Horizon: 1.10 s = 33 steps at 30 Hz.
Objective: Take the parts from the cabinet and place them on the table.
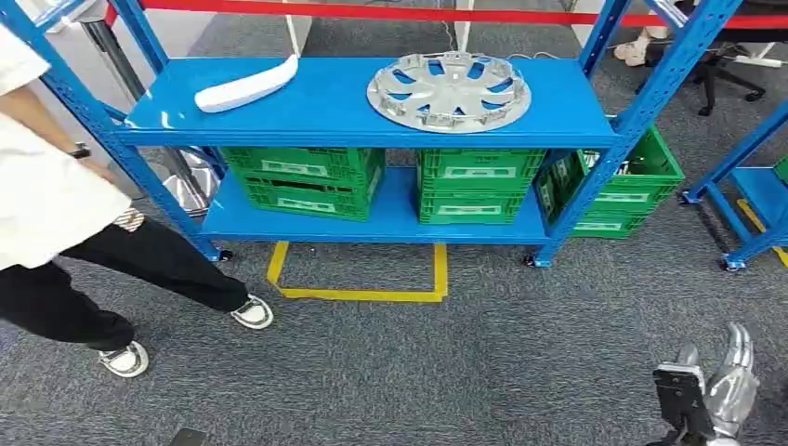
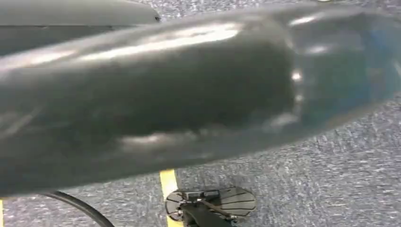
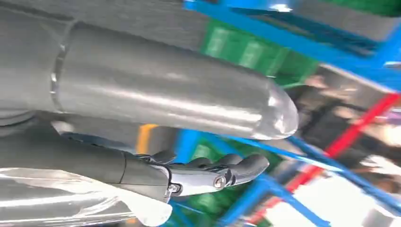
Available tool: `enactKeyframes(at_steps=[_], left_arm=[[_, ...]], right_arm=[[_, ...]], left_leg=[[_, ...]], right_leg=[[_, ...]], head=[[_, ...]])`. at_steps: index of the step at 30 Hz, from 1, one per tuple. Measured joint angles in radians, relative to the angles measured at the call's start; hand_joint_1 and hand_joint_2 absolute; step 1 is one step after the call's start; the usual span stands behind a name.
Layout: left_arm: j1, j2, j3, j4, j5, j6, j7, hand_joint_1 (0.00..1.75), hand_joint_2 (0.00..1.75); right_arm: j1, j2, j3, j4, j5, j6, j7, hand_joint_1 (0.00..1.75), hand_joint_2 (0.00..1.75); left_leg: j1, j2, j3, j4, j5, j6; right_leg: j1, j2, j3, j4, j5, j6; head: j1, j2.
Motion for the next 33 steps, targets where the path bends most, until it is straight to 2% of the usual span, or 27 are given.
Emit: enactKeyframes(at_steps=[3,7,9,10,12,14,21,32,33], left_arm=[[-0.003,0.0,0.006,0.005,-0.016,0.003,-0.014,0.0,0.0],[-0.007,0.0,0.008,0.008,-0.038,0.003,-0.024,0.0,0.0],[-0.01,0.0,0.008,0.008,-0.044,0.003,-0.026,0.0,0.0],[-0.01,0.0,0.008,0.008,-0.044,0.003,-0.027,0.0,0.0],[-0.006,0.0,0.008,0.008,-0.045,0.003,-0.027,0.0,0.0],[-0.009,0.0,0.008,0.008,-0.051,0.003,-0.028,0.0,0.0],[-0.016,0.001,0.006,0.008,-0.078,-0.005,-0.03,0.0,0.0],[-0.022,0.005,-0.013,0.014,-0.122,-0.039,-0.028,0.0,0.0],[-0.023,0.007,-0.016,0.014,-0.128,-0.044,-0.027,0.0,0.0]], right_arm=[[0.007,-0.023,0.06,-0.082,0.001,-0.017,0.012,0.0,0.0],[-0.024,-0.081,0.154,-0.169,0.04,-0.038,0.047,0.0,0.0],[-0.044,-0.09,0.168,-0.174,0.06,-0.039,0.063,0.0,0.0],[-0.043,-0.09,0.167,-0.175,0.06,-0.039,0.063,0.0,0.0],[-0.059,-0.1,0.192,-0.184,0.075,-0.039,0.071,0.0,0.0],[-0.109,-0.124,0.238,-0.193,0.104,-0.039,0.09,0.0,0.0],[-0.266,-0.172,0.375,-0.193,0.208,-0.024,0.169,0.0,0.0],[-0.561,-0.212,0.615,-0.14,0.338,0.061,0.275,0.0,0.0],[-0.586,-0.216,0.635,-0.133,0.348,0.07,0.284,0.0,1.75]], left_leg=[[0.0,0.0,0.0,0.0,0.0,0.0],[0.0,0.0,0.0,0.0,0.0,0.0],[0.0,0.0,0.001,0.0,0.0,0.0],[0.0,-0.003,0.001,0.0,0.0,0.0],[-0.001,-0.003,-0.004,0.0,0.002,0.0],[-0.001,0.001,-0.005,0.0,0.003,-0.001],[0.0,0.0,-0.005,0.0,0.004,-0.001],[0.0,0.0,-0.005,0.0,0.006,-0.001],[0.0,0.0,-0.005,0.0,0.006,-0.001]], right_leg=[[0.0,0.0,0.0,0.0,0.0,0.0],[0.0,0.0,0.0,0.0,0.0,0.0],[0.0,0.0,-0.011,0.0,0.0,0.0],[0.0,-0.003,0.004,0.0,-0.001,0.001],[0.0,-0.003,-0.002,0.002,0.002,0.0],[0.0,0.002,-0.006,0.002,0.004,0.001],[0.0,0.0,-0.005,0.002,0.004,0.0],[0.0,0.0,-0.006,0.003,0.005,0.0],[0.0,0.0,-0.006,0.003,0.005,0.0]], head=[[0.0,0.0],[0.0,0.0],[0.0,0.0],[0.001,0.0],[0.0,0.0],[0.0,0.0],[0.0,0.0],[0.0,0.0],[0.0,0.0]])
